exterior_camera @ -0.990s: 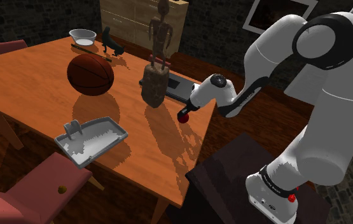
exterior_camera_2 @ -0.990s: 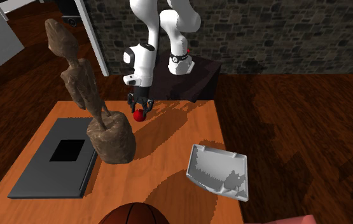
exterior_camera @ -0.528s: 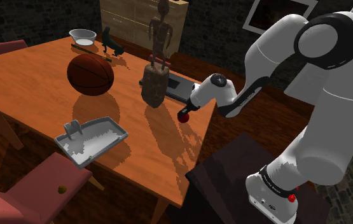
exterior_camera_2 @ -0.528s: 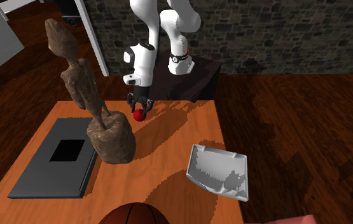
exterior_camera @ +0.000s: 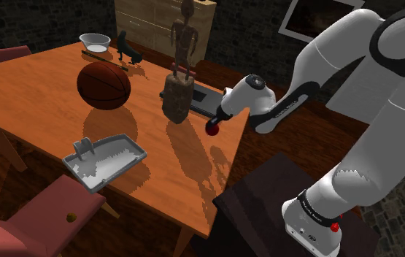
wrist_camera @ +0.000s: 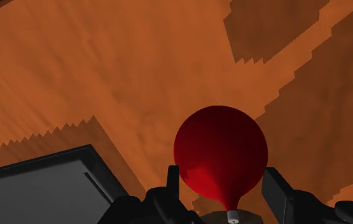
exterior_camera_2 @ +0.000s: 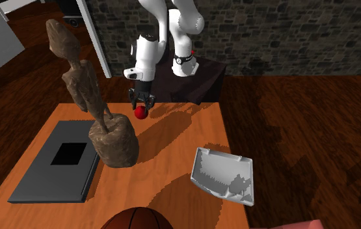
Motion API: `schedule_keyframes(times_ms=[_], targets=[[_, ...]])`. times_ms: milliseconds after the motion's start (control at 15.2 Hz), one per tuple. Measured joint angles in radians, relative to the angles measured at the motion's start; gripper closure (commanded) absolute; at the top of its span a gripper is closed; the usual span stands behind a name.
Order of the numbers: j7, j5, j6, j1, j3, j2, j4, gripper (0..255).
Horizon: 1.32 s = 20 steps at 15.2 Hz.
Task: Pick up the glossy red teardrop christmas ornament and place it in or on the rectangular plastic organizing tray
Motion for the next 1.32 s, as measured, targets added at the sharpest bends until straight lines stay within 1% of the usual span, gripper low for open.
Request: schedule_keyframes(times_ms=[198, 264, 462, 594, 792, 990, 1188, 1320], targets=[[-0.115, 0.127, -0.030, -0.065, 0.085, -0.047, -0.023, 255], [-0.161, 0.180, -0.042, -0.088, 0.118, -0.064, -0.030, 255], [-0.274, 0.313, -0.069, -0.131, 0.182, -0.112, -0.050, 255], [-0.348, 0.402, -0.088, -0.149, 0.213, -0.142, -0.060, 255], [-0.448, 0.527, -0.124, -0.155, 0.243, -0.188, -0.066, 255], [-0.539, 0.637, -0.162, -0.145, 0.249, -0.237, -0.072, 255], [-0.595, 0.710, -0.206, -0.126, 0.246, -0.279, -0.067, 255], [-0.623, 0.746, -0.236, -0.114, 0.241, -0.306, -0.063, 255]])
